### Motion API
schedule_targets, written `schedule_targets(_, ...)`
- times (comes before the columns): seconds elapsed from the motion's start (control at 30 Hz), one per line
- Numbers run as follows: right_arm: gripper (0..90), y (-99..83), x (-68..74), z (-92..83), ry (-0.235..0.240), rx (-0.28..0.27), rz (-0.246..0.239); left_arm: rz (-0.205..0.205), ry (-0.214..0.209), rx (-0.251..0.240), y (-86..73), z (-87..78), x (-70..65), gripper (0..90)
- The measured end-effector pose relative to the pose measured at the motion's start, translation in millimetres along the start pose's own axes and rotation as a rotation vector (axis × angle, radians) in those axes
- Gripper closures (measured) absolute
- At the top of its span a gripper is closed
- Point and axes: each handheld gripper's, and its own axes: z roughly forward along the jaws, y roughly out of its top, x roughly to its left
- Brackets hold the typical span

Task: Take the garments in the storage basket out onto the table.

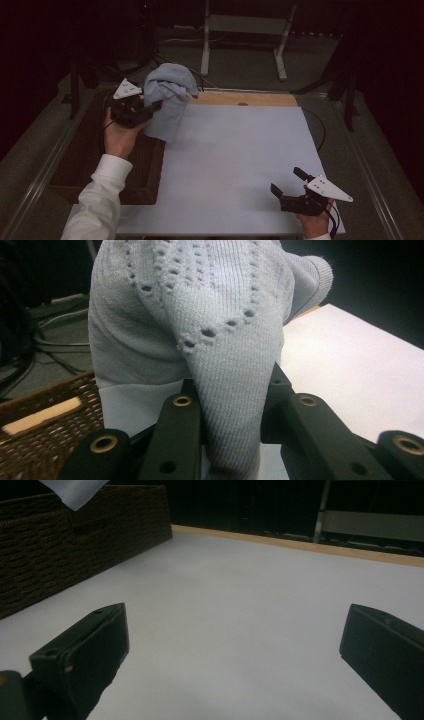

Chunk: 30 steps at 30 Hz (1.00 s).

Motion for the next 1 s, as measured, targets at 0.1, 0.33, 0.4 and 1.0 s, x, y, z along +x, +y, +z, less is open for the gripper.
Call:
schedule_targets(0.1,0.0,0.0,-0.1,0.1,0.001,0.000,0.000,0.006,-0.009,-0.006,0.6,3.9,-5.7,76.3)
schedule_targets(0.33,0.0,0.1,-0.2,0.0,0.001,-0.001,-0.001,0.026,-0.051,-0.018,3.8,11.7,-21.1,76.2)
schedule_targets(0.4,0.0,0.1,-0.4,-0.1,0.001,-0.001,-0.001,0.027,-0.054,-0.019,4.2,12.5,-22.6,76.2)
schedule_targets(1.0,0.0,0.2,-0.7,-0.3,0.001,-0.002,-0.001,0.037,-0.114,-0.029,5.4,28.4,-46.9,76.1)
